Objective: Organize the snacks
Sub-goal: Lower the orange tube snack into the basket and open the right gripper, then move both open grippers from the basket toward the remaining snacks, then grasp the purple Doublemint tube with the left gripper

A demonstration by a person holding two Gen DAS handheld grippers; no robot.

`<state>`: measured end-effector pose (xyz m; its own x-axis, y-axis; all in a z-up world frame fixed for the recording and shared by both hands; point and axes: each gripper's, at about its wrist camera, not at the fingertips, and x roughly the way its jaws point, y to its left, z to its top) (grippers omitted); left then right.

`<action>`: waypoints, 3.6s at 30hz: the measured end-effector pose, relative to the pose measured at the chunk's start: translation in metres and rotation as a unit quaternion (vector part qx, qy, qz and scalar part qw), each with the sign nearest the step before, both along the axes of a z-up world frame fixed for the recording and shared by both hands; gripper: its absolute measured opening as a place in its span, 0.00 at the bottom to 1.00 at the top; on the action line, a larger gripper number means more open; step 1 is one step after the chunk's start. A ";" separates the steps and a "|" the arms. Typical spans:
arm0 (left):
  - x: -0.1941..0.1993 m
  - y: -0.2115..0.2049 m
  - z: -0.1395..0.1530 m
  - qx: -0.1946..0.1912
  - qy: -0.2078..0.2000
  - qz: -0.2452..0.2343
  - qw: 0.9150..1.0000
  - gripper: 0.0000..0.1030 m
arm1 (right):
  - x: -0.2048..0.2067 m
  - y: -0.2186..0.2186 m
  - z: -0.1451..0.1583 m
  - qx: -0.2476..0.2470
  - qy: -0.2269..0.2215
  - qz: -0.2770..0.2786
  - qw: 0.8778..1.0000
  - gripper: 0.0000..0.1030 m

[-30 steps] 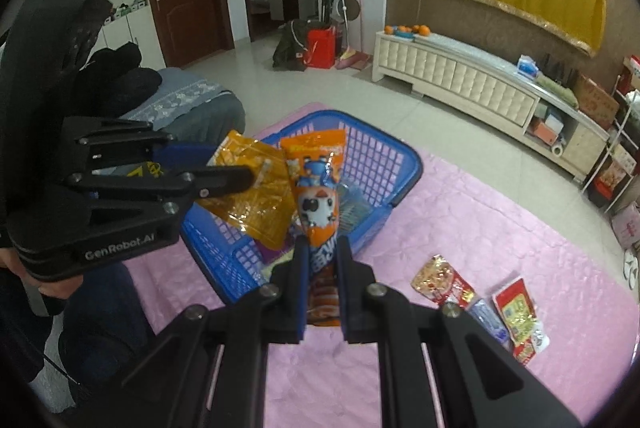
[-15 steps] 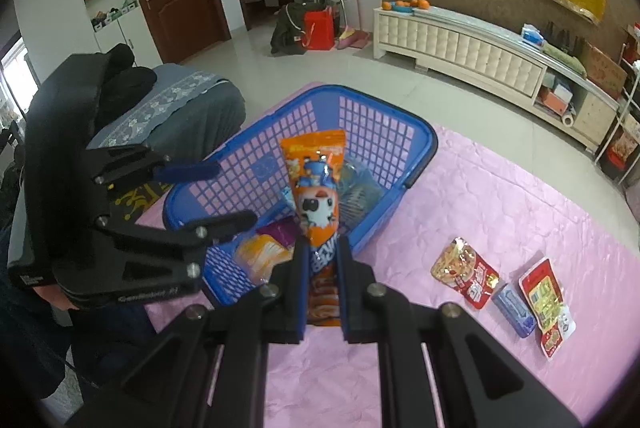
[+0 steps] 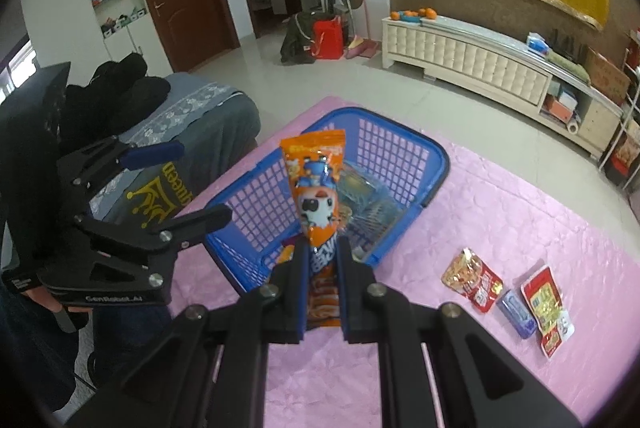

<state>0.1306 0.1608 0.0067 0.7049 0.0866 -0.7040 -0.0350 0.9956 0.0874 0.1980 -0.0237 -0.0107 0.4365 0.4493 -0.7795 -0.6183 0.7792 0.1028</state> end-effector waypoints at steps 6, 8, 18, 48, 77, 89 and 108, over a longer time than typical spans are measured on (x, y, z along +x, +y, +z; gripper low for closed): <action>0.002 0.021 -0.011 -0.005 0.009 0.026 1.000 0.82 | 0.012 0.028 -0.011 -0.027 0.004 0.020 0.999 0.15; 0.005 0.029 -0.018 -0.009 0.016 0.034 0.999 0.82 | 0.019 0.037 -0.020 -0.034 0.012 0.027 0.999 0.15; 0.016 0.056 -0.042 -0.035 0.042 0.055 0.997 0.82 | 0.041 0.071 -0.066 -0.089 0.039 0.053 0.994 0.15; -0.039 -0.036 -0.017 -0.059 0.004 -0.004 0.998 0.82 | -0.029 -0.054 -0.021 -0.033 -0.027 -0.043 0.998 0.76; 0.054 -0.220 -0.048 -0.039 0.068 -0.140 0.987 0.82 | -0.011 -0.241 -0.041 -0.051 -0.011 -0.143 0.988 0.76; 0.123 -0.262 -0.092 -0.061 0.123 -0.178 0.974 0.82 | 0.037 -0.290 -0.081 -0.004 0.045 -0.215 0.976 0.76; 0.210 -0.302 -0.169 -0.025 0.205 -0.222 0.953 0.82 | 0.083 -0.337 -0.138 0.007 0.087 -0.300 0.950 0.76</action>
